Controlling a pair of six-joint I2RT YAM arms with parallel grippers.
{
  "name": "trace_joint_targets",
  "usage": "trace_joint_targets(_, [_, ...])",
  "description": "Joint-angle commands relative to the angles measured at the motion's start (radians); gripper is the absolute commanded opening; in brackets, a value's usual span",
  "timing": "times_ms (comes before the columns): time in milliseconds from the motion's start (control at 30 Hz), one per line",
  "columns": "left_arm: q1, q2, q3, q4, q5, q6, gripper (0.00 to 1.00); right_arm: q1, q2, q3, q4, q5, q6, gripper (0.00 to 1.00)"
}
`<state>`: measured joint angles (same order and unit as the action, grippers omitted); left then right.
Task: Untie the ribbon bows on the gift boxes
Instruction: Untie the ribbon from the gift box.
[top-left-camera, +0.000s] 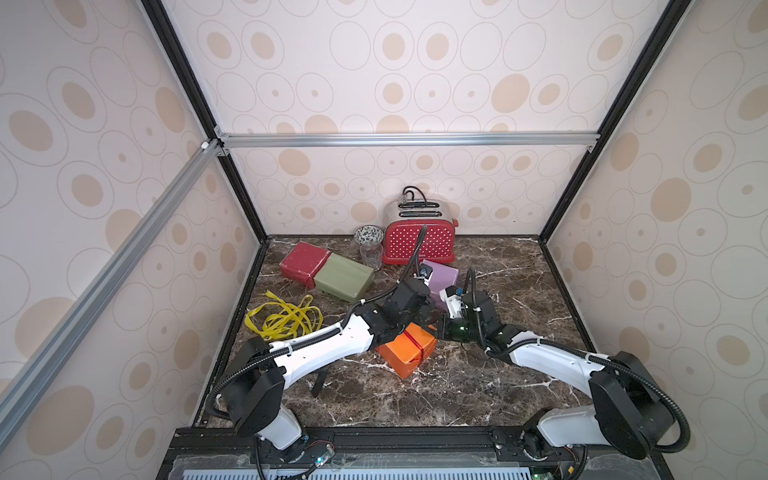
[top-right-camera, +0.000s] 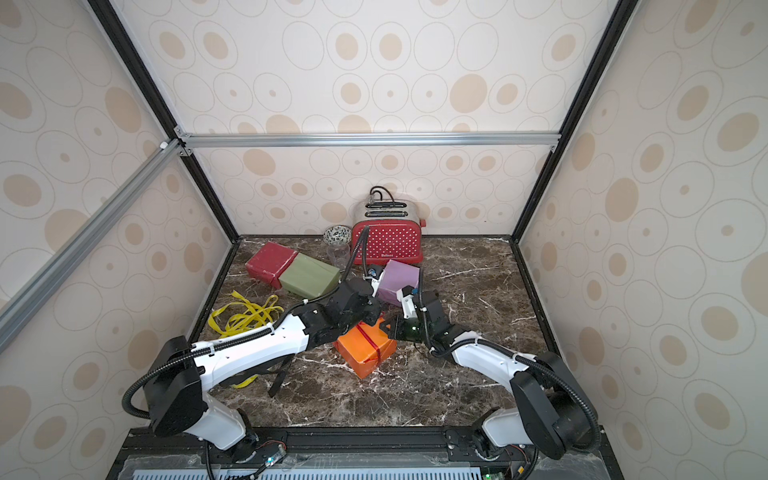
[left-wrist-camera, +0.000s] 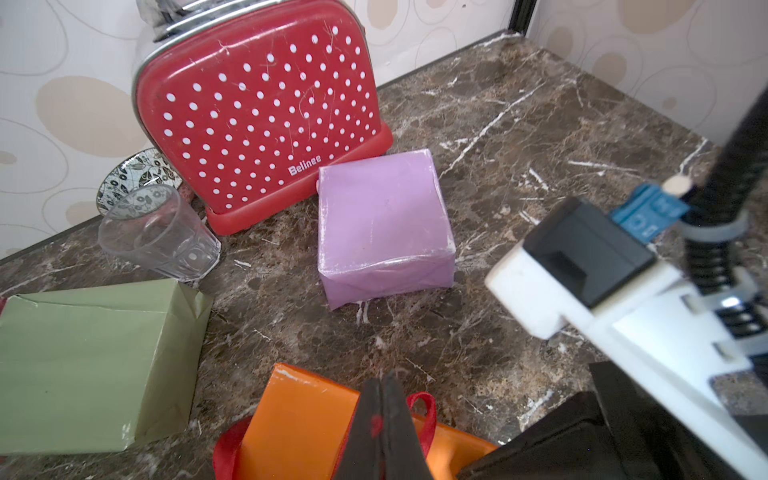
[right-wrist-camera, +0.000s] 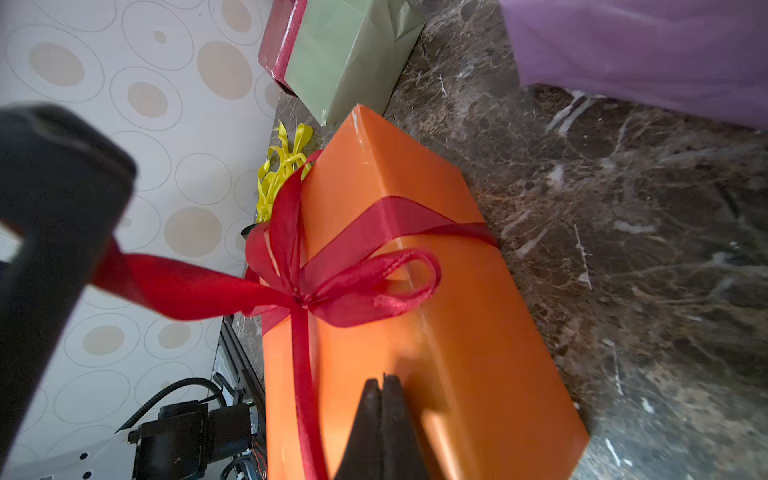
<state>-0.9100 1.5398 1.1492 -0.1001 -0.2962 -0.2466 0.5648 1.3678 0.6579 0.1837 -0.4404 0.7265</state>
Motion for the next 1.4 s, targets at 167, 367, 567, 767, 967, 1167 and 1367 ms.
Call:
trace_joint_targets(167, [0.008,-0.105,-0.064,0.178,0.019,-0.019,0.0,0.059,0.034,0.008,-0.144,0.154,-0.018,0.0])
trace_joint_targets(367, [0.008,-0.164,-0.078,0.204,0.017,-0.016,0.0,0.066,0.046,0.019,-0.185,0.21,-0.017,0.0])
trace_joint_targets(567, [0.008,-0.218,-0.093,0.245,0.006,-0.008,0.0,0.073,0.079,0.042,-0.215,0.224,-0.02,0.0])
trace_joint_targets(767, [0.008,-0.255,-0.064,0.272,-0.013,0.017,0.0,0.078,0.089,0.049,-0.229,0.236,-0.022,0.0])
trace_joint_targets(967, [0.007,-0.294,-0.034,0.29,-0.076,0.054,0.0,0.084,0.105,0.06,-0.246,0.244,-0.02,0.0])
trace_joint_targets(1167, [0.007,-0.333,-0.021,0.339,-0.123,0.049,0.0,0.085,0.11,0.065,-0.256,0.253,-0.024,0.0])
trace_joint_targets(1367, [0.007,-0.333,0.033,0.341,-0.132,0.055,0.0,0.084,0.117,0.071,-0.262,0.256,-0.024,0.0])
